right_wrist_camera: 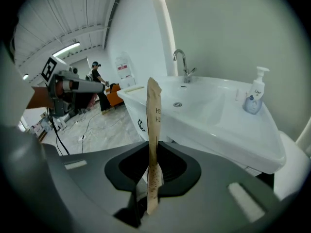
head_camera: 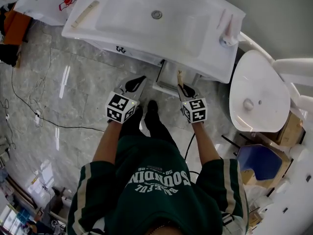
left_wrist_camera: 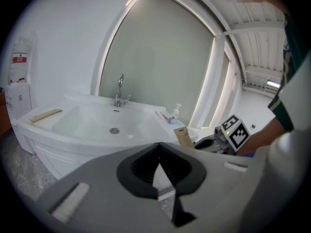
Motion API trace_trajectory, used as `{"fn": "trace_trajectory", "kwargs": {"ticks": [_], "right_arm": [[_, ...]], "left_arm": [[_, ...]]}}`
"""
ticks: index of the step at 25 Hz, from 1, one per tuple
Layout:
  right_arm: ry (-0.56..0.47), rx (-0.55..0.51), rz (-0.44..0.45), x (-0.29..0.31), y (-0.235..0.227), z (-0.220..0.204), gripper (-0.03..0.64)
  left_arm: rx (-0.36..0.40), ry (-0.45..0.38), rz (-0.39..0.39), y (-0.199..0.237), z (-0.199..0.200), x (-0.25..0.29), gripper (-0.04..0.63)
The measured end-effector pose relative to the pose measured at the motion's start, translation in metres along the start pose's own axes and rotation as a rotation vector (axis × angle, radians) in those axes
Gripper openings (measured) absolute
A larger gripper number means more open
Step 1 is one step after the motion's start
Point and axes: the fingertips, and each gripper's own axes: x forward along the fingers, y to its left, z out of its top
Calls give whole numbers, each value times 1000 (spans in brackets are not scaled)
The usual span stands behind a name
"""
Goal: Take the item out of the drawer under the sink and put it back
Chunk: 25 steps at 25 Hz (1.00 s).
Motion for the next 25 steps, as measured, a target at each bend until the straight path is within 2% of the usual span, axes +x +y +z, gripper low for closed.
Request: {"fn": "trace_trajectory", "kwargs": {"ticks": [4,10,15,18,25], "right_arm": [[109,-40,5,28,-6,-26,49],[207,-29,18,72,-15,-55,49],[285,-39,-9,105,-28,-78,49],[343,-55,-29,128,-36,-94,49],[475,-19,-85,169,-60,-141,49]], "left_arm": [[-3,15,1,2,-5,2,49],[-25,17,14,14,-14,3,49],[-66,7,16,22,-25,7,49],[-69,-2,21,28,-26,8,49],[-80,5,20,34,-39,2,49]]}}
